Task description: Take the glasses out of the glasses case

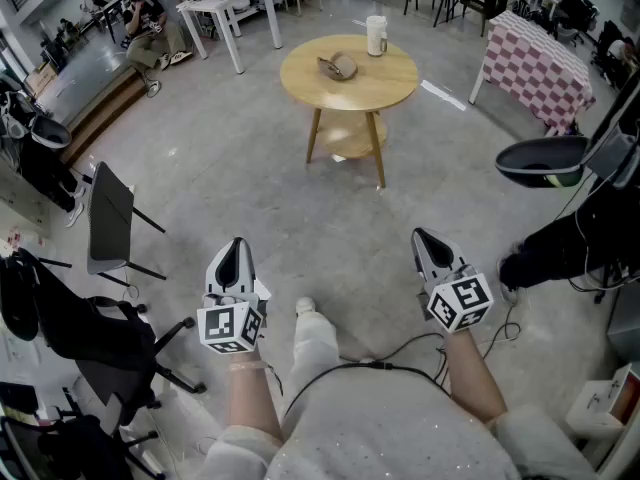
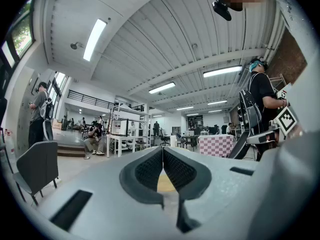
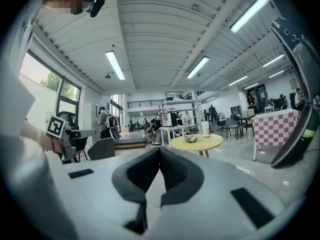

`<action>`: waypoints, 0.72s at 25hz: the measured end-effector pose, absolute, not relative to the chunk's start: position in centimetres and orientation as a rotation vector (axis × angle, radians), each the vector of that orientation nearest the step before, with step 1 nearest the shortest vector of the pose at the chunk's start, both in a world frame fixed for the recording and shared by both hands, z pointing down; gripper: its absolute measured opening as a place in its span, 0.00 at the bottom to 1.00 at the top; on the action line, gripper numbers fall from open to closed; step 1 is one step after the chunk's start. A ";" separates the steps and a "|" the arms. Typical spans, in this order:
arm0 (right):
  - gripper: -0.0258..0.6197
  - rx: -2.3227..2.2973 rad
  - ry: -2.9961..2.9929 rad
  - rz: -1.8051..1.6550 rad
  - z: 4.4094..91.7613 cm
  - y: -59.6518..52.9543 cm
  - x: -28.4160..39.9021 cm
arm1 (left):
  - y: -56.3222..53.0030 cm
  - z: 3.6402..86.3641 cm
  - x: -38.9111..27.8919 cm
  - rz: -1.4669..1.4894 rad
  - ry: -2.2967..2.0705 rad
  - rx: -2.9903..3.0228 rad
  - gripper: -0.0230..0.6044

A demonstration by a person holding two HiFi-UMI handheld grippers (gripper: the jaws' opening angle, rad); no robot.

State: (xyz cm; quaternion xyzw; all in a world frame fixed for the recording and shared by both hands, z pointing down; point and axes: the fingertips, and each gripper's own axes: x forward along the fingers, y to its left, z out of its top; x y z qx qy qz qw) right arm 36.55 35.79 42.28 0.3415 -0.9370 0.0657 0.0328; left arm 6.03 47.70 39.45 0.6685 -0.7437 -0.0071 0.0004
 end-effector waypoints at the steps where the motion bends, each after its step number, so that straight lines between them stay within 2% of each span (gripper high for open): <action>1: 0.05 1.057 -2.878 0.205 42.4 35.2 35.8 | 47.0 39.5 5.3 -0.017 -2.330 2.104 0.04; 18: 0.05 1.124 -2.795 0.229 44.3 23.9 20.1 | 36.0 41.0 -11.7 0.024 -2.276 2.108 0.04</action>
